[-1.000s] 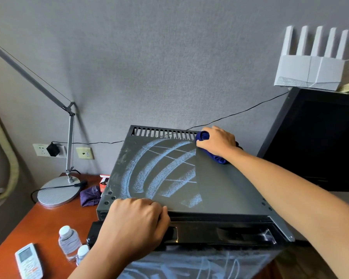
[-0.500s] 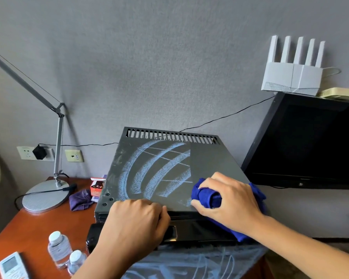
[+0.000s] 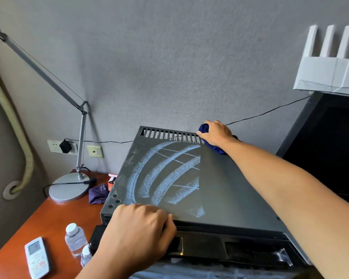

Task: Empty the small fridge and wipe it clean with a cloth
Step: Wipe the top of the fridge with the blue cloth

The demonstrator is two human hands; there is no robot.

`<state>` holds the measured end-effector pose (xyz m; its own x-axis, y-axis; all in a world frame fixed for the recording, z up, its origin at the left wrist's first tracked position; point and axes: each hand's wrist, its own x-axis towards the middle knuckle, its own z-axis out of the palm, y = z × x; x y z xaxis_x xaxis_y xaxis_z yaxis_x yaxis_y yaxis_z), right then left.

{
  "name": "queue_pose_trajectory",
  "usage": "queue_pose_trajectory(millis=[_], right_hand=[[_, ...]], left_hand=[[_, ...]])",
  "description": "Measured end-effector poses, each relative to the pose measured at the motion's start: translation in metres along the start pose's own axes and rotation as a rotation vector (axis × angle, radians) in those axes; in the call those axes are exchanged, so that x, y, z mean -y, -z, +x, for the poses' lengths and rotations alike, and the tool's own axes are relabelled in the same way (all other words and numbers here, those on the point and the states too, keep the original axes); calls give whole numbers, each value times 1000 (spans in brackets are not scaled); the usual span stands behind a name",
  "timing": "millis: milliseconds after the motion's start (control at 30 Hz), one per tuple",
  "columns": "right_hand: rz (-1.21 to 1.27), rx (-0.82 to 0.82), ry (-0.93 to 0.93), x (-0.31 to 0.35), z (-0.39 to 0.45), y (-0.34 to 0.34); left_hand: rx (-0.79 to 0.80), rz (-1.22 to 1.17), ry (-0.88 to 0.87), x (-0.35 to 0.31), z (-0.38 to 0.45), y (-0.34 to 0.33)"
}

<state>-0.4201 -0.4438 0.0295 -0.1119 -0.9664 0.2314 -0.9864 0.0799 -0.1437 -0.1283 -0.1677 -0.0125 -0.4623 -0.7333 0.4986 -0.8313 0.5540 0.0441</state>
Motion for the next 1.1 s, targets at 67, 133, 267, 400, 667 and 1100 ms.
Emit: queue_pose_trajectory(millis=[67,133,267,400,667,1100], right_hand=[[-2,-23,-11,0,0,-3],[-2,-51,-5,-1,-13,-4],[-22,-85,39,2,-67,8],[-2,-107,121,11,-157,27],[32,-169,283,33,-313,53],[-34,-91,33,26,-88,15]], left_hand=[[12,4,9,0,-1,0],[40,16,16,0,-2,-1],[56,49,36,-1,-2,0],[54,58,32,-2,-1,1],[72,91,-20,7,-2,3],[20,47,4,23,-8,4]])
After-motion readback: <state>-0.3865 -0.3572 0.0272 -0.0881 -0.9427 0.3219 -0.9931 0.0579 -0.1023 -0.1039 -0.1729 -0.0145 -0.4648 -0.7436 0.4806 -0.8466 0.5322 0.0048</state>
